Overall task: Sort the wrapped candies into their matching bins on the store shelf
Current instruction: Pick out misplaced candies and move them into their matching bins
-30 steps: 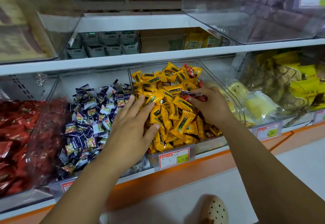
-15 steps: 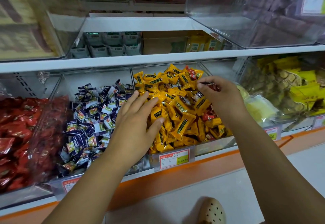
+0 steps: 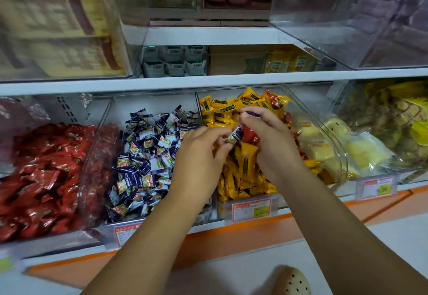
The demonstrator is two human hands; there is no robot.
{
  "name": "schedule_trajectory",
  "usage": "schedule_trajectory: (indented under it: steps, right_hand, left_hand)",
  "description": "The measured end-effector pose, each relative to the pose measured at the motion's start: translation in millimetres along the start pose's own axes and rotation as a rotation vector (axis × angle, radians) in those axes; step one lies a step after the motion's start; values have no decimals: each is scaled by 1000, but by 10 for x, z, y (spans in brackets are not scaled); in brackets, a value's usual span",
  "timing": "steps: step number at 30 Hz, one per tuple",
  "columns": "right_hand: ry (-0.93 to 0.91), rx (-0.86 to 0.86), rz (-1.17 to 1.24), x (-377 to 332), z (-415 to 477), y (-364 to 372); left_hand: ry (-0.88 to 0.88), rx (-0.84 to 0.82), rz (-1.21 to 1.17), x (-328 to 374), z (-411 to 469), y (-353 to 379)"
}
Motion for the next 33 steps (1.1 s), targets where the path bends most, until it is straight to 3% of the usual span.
schedule_trajectory:
  steps: [9, 14, 24, 28, 33]
  right_hand:
    - [92, 25, 321, -22, 38, -42]
    - [172, -75, 424, -65, 30, -3]
    - [360, -262, 197, 98, -66, 389]
    - [317, -299, 108, 152, -97, 571]
    - [254, -304, -22, 276, -162, 788]
  left_hand:
    - [-122, 40, -49, -75, 27, 26]
    - [-288, -29, -385, -123, 31, -51]
    - [-663, -92, -957, -412, 2, -364]
    - [-661, -133, -1058, -520, -41, -510]
    - [-584, -191, -981, -656, -96, -629]
Point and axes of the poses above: each hand's wrist, its own z-axis towards the middle knuckle, its own y-axis out of the palm, x = y × z, the point moved 3 cm from there along z, towards the middle knuckle, and after that the axes turned 12 degrees about z, right-handed, at the moved point
